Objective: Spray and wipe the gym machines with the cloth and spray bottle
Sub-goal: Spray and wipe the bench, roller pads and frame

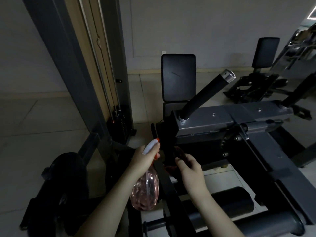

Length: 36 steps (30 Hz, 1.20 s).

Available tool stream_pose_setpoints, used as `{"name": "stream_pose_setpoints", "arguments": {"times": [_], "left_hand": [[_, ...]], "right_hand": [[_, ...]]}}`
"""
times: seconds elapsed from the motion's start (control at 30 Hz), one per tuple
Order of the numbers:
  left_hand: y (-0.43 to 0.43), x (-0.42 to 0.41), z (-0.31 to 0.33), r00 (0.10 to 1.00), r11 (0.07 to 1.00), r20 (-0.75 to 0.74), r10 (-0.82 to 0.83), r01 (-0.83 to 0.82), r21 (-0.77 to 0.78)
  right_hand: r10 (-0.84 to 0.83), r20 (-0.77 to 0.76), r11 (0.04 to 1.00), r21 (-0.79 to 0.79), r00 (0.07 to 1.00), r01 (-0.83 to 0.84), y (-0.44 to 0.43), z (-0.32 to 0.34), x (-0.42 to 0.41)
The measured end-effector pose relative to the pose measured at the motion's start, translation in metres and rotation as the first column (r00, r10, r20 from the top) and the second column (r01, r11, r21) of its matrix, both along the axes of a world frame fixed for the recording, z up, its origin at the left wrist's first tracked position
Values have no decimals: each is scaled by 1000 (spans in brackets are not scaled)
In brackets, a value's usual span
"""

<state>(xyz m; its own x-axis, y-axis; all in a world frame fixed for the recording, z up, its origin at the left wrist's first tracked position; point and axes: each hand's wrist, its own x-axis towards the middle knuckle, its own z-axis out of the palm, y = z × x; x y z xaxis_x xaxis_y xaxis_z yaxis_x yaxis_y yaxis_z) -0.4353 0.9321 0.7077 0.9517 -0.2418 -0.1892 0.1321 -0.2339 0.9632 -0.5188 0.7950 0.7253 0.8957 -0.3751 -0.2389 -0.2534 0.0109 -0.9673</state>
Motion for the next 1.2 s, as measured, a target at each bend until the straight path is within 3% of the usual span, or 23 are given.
{"name": "stream_pose_setpoints", "arguments": {"times": [0.13,0.23,0.37,0.47,0.57,0.63,0.7,0.83,0.93,1.1,1.2], "left_hand": [[6,3,-12,997,998,-72,-10,6,-55],[16,3,-19,987,991,-153,-44,24,-131],[27,3,-25,981,982,-159,-113,86,-167],[29,3,-26,978,969,-159,-135,96,-229],[29,7,-33,975,954,-188,-119,60,-292],[31,9,-36,971,944,-211,-115,41,-327],[31,9,-39,966,936,-235,-107,19,-351],[36,10,-41,961,942,-239,-136,51,-331],[38,7,-36,956,945,-241,-167,86,-314],[39,6,-34,949,950,-266,-169,85,-302],[39,6,-32,951,942,-258,-171,81,-326]], "right_hand": [[-26,118,992,-119,993,40,3,10,-4],[-27,233,936,-336,972,106,8,17,5],[109,383,679,-703,917,213,15,29,34],[308,381,367,-893,872,260,20,36,65],[435,151,-111,-969,888,220,15,24,104],[319,-189,-442,-897,929,-30,14,14,119],[121,-444,-679,-689,888,-252,7,-2,123],[-45,-502,-779,-524,864,-345,13,-14,141],[-62,-520,-745,-544,852,-386,19,-24,162],[-71,-621,-841,-384,780,-382,23,-37,167],[-1,-650,-846,-404,760,-347,18,-37,156]]}}
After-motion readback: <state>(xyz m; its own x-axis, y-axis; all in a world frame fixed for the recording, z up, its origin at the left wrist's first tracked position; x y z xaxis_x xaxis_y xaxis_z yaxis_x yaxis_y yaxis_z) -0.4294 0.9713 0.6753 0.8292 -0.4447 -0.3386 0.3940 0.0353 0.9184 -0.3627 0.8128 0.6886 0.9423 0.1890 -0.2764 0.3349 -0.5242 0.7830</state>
